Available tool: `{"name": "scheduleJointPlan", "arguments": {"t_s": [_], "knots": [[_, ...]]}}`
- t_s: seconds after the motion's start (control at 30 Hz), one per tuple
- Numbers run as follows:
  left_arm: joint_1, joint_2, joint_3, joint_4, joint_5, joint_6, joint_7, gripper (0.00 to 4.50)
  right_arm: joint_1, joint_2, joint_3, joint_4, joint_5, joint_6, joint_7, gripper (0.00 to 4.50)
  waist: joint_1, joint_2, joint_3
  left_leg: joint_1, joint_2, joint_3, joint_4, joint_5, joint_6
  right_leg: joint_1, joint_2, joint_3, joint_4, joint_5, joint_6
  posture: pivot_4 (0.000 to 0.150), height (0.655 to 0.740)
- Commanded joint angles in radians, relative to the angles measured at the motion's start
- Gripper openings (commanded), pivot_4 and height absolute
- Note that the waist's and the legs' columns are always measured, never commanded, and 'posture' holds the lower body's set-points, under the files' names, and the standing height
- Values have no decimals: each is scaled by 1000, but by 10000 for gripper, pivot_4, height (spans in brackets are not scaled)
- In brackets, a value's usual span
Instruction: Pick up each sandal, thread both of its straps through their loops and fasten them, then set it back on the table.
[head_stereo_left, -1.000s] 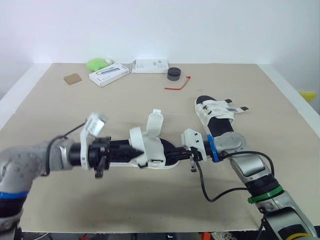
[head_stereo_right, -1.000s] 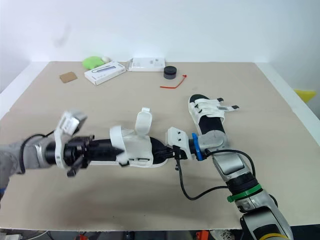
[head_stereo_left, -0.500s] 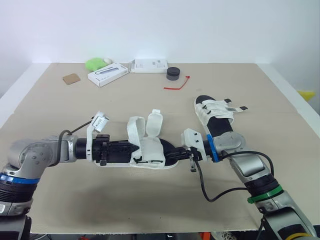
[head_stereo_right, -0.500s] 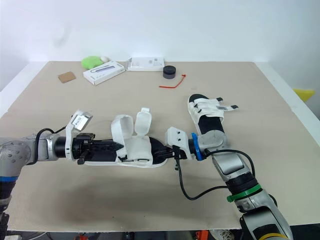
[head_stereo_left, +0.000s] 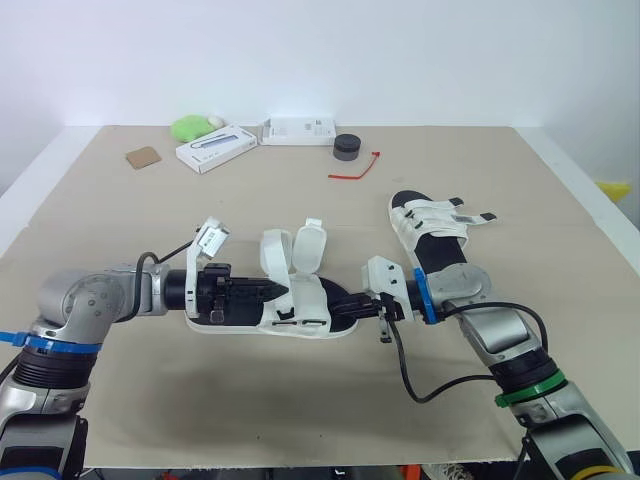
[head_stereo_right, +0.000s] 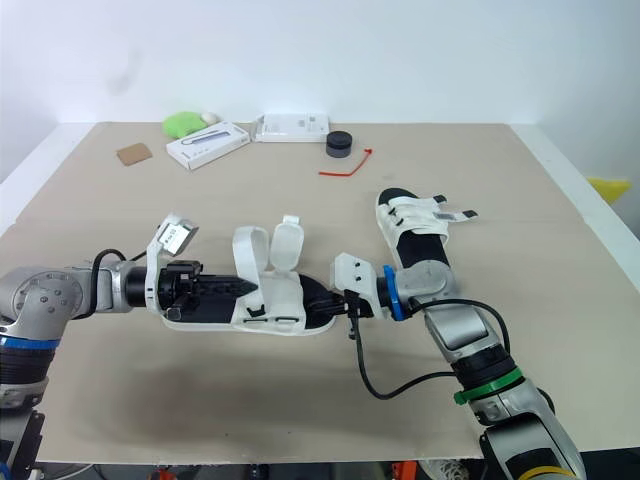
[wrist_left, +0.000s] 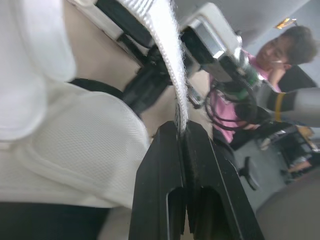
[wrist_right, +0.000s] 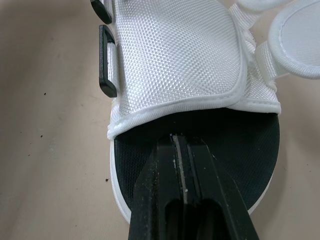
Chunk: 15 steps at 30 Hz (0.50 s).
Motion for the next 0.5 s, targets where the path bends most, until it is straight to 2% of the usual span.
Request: {"name": "scheduleJointPlan", "arguments": {"t_s": [0.03, 0.5], "knots": [[12, 9, 31, -48, -16, 21, -13, 501, -5, 0, -12, -41, 8, 0, -2, 0, 0, 0, 0, 0, 0, 0, 0, 0, 0, 0, 0, 0, 0, 0, 0, 1500, 7400], [23, 20, 17, -17, 84, -23, -46, 501, -11, 7, -6, -37, 6, 0, -2, 0, 0, 0, 0, 0, 0, 0, 0, 0, 0, 0, 0, 0, 0, 0, 0, 1500, 7400]]}}
